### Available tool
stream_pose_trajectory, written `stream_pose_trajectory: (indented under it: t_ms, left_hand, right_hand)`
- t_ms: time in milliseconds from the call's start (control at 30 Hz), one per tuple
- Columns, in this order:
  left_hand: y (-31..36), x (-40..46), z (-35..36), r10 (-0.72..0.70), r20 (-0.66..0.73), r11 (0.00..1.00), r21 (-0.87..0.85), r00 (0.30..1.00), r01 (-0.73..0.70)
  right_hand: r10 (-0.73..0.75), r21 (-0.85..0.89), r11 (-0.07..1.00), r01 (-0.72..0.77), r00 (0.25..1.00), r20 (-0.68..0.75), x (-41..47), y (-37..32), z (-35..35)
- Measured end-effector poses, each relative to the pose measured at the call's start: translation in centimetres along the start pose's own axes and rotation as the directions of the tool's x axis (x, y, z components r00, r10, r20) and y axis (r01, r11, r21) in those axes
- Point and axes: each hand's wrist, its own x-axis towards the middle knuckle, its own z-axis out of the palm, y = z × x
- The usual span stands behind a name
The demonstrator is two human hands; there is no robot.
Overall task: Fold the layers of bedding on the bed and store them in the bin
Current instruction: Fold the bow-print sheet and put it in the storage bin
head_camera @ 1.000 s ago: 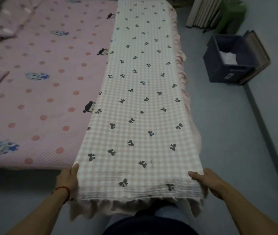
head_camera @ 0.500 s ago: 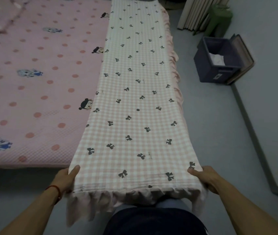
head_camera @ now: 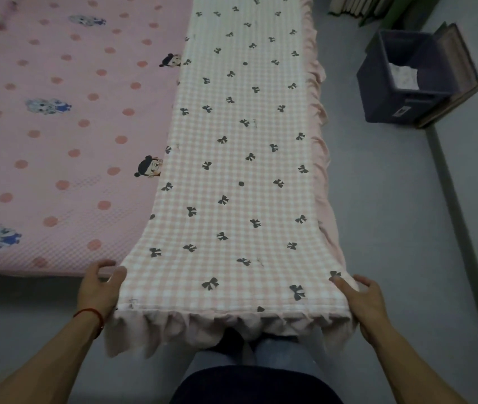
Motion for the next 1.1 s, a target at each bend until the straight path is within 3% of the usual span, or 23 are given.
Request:
stream_pose_trajectory:
  t_ms: [167, 333, 500, 600, 700, 833, 1000, 1100]
  left_hand:
    - [5.8, 3.8, 0.4, -0.041, 0.068, 0.989, -0.139, 0.997, 0.050]
    - [13.8, 8.2, 1.3, -0.139, 0.336, 0.907, -0.334, 0.931, 0.256]
    - [19.6, 14.2, 5.1, -0.050, 0.373, 0.909, -0.367, 0.927, 0.196]
    - [20.7, 20.1, 9.0, -0.027, 0.279, 0.939, -0.321, 0.960, 0.119]
    - [18.8, 26.5, 13.0, 0.045, 0.085, 0.981, -0.192, 0.995, -0.028]
    - [16.6, 31.4, 18.6, 0.127, -0.088, 0.992, 0.018, 0.988, -0.126]
    - [15.4, 33.2, 20.3, 0.216, -0.151, 0.972, 0.130, 0.965, -0.198]
    - [16.4, 33.1, 19.6, 0.275, -0.212, 0.953, 0.191, 0.938, -0.237]
  right_hand:
    - [-0.132, 0.148, 0.981, 0.128, 0.991, 0.016, 2.9, -7.0, 1.0]
    - [-0.124, 0.263, 0.962, 0.070, 0.973, 0.193, 9.7, -13.8, 4.0]
    - [-0.125, 0.281, 0.959, 0.038, 0.946, 0.299, 18.2, -19.0, 8.5]
    - [-0.154, 0.169, 0.979, 0.116, 0.960, 0.235, 24.3, -19.8, 12.0]
    - [-0.269, 0.030, 0.963, 0.267, 0.958, 0.102, 28.7, -19.6, 16.3]
    - [-0.369, -0.133, 0.923, 0.360, 0.928, -0.046, 32.8, -17.8, 20.2]
    - [-0.422, -0.316, 0.868, 0.382, 0.904, -0.065, 33.9, -19.1, 20.6]
    - [-0.520, -0.381, 0.821, 0.425, 0.832, -0.193, 33.8, -21.0, 20.2]
